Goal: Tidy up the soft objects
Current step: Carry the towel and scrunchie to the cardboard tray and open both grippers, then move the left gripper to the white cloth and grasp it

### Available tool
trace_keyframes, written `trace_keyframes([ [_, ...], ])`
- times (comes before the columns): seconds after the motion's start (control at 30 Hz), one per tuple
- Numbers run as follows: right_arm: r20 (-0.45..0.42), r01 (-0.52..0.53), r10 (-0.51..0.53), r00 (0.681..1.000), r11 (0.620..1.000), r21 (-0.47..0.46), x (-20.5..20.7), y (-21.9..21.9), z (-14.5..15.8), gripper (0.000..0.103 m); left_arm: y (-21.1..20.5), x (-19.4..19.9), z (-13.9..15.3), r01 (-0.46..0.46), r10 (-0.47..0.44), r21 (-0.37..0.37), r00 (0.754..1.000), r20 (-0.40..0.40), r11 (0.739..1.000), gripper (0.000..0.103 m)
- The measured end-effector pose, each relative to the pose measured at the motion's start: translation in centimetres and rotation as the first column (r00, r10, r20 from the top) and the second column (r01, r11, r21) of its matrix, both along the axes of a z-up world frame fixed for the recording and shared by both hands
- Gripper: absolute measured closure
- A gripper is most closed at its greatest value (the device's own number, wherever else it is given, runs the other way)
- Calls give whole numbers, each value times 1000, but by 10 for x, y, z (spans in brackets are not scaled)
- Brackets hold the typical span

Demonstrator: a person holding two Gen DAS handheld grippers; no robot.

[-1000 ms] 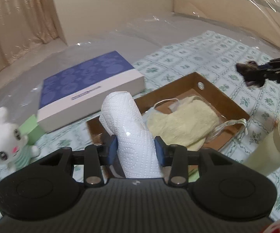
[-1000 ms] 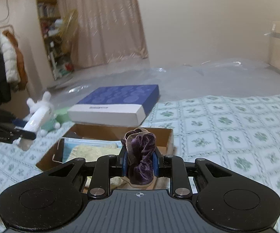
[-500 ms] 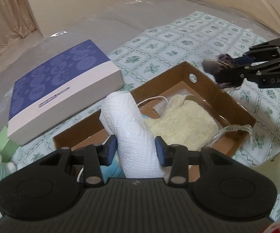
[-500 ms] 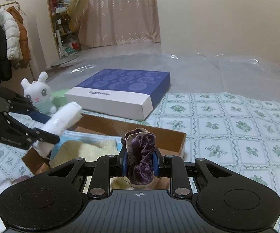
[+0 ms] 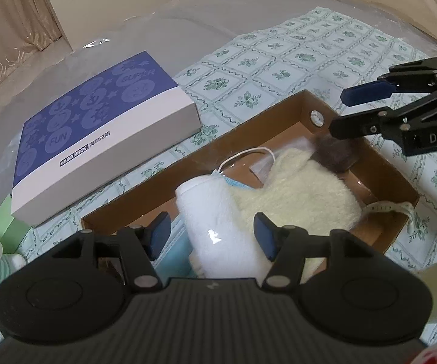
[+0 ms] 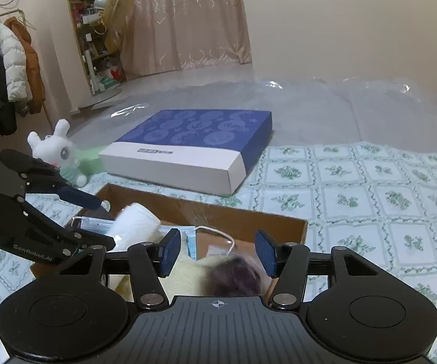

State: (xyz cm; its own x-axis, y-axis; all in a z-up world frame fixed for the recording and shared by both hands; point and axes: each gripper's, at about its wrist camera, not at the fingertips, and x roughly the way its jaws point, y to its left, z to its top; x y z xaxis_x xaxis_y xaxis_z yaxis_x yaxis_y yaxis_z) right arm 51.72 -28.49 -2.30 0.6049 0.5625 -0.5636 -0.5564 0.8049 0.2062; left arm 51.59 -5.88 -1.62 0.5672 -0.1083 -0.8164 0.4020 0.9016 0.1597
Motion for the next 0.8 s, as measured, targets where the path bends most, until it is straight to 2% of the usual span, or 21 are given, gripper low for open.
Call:
trace_keyframes([
  [0.47, -37, -12, 10, 999, 999, -38, -14, -3, -2, 48, 23, -19, 7, -27, 27, -23, 1000, 7, 999, 45],
  [0.8, -24, 43, -44, 999, 999, -24, -35, -19, 16, 48, 39, -49, 26, -41, 43, -58, 999, 31, 997, 45],
])
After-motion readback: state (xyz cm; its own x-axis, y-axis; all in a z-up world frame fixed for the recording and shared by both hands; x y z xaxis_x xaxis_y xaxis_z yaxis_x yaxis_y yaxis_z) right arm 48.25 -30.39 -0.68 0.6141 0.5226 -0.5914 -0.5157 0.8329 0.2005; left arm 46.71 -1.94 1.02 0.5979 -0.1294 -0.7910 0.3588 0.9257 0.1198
